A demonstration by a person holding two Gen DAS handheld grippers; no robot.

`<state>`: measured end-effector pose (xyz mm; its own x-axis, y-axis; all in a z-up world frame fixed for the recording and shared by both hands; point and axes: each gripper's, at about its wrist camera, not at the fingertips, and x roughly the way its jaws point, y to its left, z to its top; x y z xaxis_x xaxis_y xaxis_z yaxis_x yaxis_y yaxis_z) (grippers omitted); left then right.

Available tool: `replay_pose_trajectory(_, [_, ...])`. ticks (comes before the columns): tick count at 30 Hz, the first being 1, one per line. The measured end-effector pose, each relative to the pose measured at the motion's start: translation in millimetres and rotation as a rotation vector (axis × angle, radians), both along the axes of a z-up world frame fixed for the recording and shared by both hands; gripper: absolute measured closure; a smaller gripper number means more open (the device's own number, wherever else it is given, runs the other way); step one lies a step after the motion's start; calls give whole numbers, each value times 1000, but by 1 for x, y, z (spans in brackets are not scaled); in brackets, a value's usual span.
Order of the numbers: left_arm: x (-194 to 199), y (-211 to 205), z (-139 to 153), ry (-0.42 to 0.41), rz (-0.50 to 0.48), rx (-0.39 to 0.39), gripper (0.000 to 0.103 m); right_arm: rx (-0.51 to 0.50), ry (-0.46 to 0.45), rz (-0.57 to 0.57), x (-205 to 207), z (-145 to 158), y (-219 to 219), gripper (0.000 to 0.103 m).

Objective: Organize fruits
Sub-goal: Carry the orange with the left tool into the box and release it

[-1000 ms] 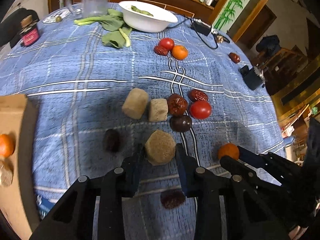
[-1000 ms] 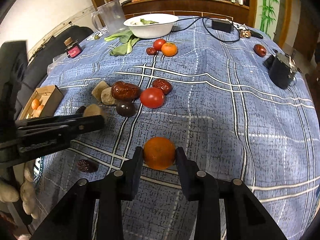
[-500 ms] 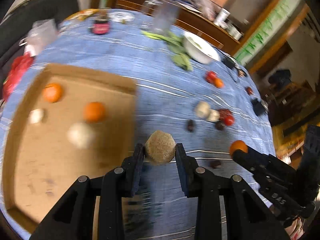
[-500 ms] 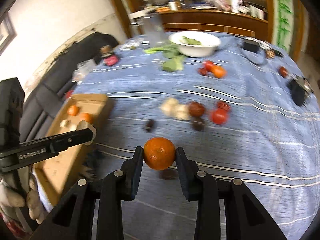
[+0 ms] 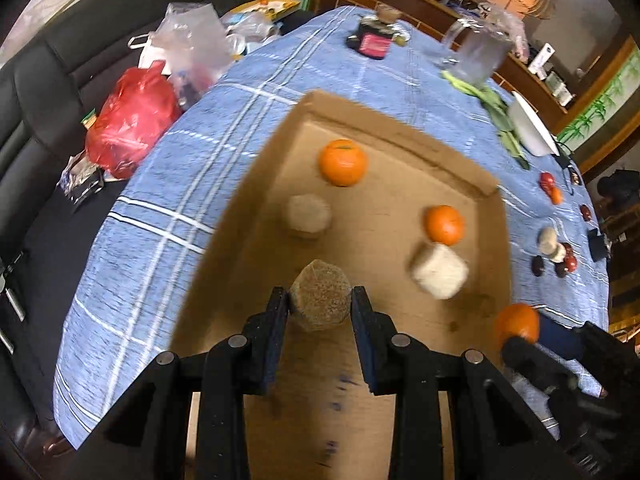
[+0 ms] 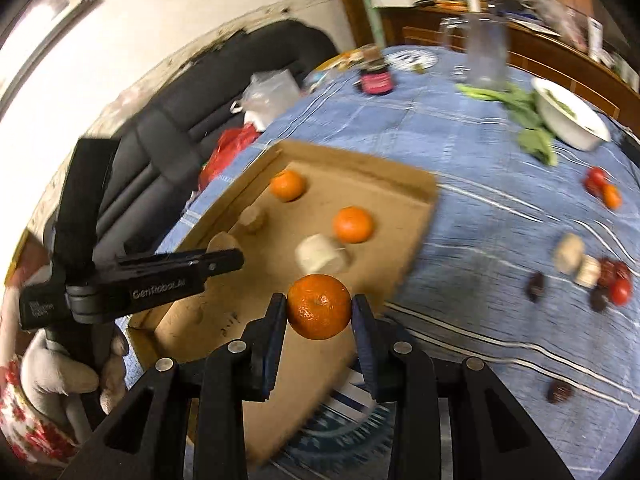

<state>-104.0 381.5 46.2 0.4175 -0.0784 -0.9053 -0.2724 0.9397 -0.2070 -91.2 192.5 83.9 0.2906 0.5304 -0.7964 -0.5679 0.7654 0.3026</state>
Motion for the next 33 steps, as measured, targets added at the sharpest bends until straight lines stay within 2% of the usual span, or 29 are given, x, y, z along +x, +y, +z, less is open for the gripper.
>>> replay_pose_trajectory(8, [6, 11, -11, 24, -47, 13, 72, -64, 41, 23, 5, -34, 41, 66])
replay_pose_trajectory(14, [10, 9, -13, 21, -72, 34, 72, -92, 43, 13, 10, -43, 51, 66])
replay_pose_trajectory(17, [11, 8, -13, 15, -78, 44, 72, -97, 32, 9, 10, -43, 53, 66])
replay_pose_trajectory(25, [9, 11, -8, 1, -59, 9, 70, -125, 16, 27, 8, -47, 60, 64])
replay_pose_trajectory(29, [3, 8, 9, -37, -55, 22, 61, -110, -3, 25, 3, -39, 57, 50])
replay_pose_trajectory(33, [-2, 2, 29, -70, -43, 60, 55, -97, -52, 26, -6, -21, 53, 49])
